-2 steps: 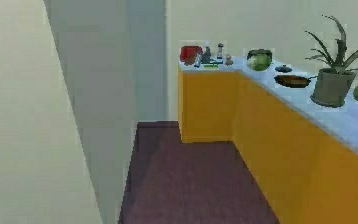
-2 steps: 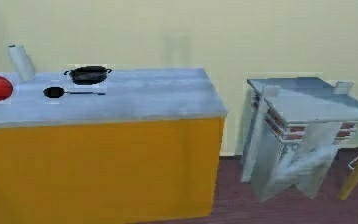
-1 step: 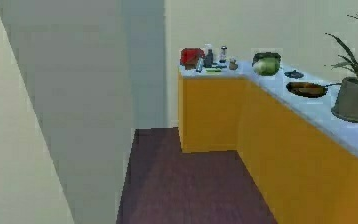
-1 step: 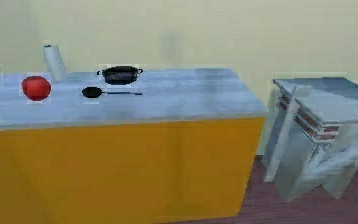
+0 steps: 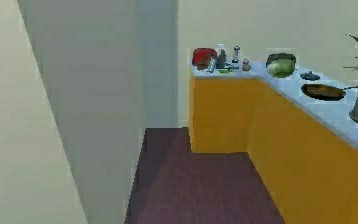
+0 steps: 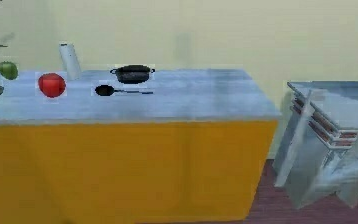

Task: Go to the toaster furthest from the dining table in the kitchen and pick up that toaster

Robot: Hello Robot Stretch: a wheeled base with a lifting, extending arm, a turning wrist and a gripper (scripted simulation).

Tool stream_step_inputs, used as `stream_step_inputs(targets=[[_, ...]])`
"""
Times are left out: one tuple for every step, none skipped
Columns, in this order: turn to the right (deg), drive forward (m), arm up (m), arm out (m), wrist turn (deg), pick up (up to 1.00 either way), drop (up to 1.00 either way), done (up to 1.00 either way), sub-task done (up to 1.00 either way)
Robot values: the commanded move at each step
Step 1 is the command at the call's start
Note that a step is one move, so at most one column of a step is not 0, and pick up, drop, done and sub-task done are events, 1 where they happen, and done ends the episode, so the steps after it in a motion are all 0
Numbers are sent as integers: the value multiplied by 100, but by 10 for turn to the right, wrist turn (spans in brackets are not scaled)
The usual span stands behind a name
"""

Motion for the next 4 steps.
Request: stream_step_inputs(targets=[[0,45,0,0,0,0,0,0,0],[30,0,0,0,0,0,0,0,0],[0,95,0,0,0,0,0,0,0],[-450,0,0,0,0,0,0,0,0]])
